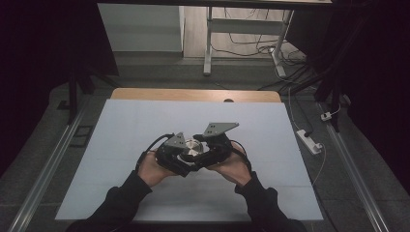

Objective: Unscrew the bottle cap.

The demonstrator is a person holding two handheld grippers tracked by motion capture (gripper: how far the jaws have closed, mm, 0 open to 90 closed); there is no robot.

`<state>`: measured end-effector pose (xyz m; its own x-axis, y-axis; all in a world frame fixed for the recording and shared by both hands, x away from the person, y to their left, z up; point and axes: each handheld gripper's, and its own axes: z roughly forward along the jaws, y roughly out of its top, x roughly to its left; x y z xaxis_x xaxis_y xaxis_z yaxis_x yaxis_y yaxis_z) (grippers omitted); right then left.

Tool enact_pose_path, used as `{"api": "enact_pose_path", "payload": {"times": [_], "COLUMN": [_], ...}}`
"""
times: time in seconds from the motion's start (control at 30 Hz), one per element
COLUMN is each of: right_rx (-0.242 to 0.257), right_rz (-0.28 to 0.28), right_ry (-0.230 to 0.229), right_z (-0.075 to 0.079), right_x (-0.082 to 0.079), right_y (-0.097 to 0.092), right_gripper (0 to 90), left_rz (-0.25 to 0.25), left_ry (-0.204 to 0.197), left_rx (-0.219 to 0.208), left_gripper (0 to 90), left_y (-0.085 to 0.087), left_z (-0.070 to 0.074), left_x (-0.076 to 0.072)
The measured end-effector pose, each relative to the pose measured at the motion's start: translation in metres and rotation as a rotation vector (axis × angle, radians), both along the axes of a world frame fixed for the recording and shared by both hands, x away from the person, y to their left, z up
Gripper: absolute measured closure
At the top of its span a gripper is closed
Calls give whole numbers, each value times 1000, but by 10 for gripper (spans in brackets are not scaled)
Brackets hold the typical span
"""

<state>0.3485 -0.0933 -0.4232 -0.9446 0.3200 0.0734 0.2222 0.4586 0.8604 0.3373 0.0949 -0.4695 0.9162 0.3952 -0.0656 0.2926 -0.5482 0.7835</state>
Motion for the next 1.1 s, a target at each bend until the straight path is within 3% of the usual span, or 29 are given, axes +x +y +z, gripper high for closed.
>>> {"api": "enact_pose_path", "payload": {"times": [0.07,0.1,0.13,0.17,0.2,0.27,0.3,0.33,0.37,0.43,0.5,0.53,0.57,0.6,0.7,0.8,0.87,0.9,0.97,1.03,1.07,1.1], "right_rx": [6,29,37,37,49,64,74,86,85,55,38,23,23,-6,-18,-26,-16,-15,-21,-22,-15,-10], "right_rz": [32,105,142,142,198,195,175,154,129,61,-6,-37,-37,-92,-122,-125,-108,-95,-55,-37,12,38], "right_ry": [6,27,37,37,44,67,74,74,76,59,46,32,32,-8,-25,-41,-12,-4,1,7,15,22], "right_z": [0,-1,-1,-1,-2,-2,0,3,6,11,13,13,13,12,8,5,2,2,3,3,4,4], "right_x": [1,5,7,7,9,11,11,11,11,8,4,2,2,-4,-9,-11,-9,-8,-7,-6,-4,-3], "right_y": [-2,-6,-9,-9,-12,-14,-15,-16,-18,-18,-15,-12,-12,-4,5,8,7,6,5,4,1,0], "right_gripper": [198,198,197,197,194,172,130,89,65,34,36,37,37,56,81,142,180,182,183,184,185,185], "left_rz": [-56,-117,-137,-137,-148,-141,-101,-101,-42,-18,44,44,64,80,86,70,56,23,14,-28,-67,-67], "left_ry": [1,9,10,10,7,3,-3,-3,-6,-6,-6,-6,-8,-17,-20,-30,-30,-33,-24,-12,-7,-7], "left_rx": [-8,-16,-21,-21,-25,-22,-24,-24,-26,-26,-31,-31,-27,-9,-6,4,8,11,-3,-19,-30,-30], "left_gripper": [146,146,146,146,146,146,146,146,146,146,146,146,146,146,146,146,146,146,147,146,146,146], "left_y": [1,2,1,1,0,0,1,1,4,5,7,7,6,5,3,1,1,1,2,3,4,4], "left_z": [0,1,0,0,0,1,2,2,3,3,5,5,5,6,6,7,8,9,8,8,7,7], "left_x": [0,0,-1,-1,-1,-1,-1,-1,0,1,1,1,1,0,-1,-3,-3,-3,-4,-2,-2,-2]}}
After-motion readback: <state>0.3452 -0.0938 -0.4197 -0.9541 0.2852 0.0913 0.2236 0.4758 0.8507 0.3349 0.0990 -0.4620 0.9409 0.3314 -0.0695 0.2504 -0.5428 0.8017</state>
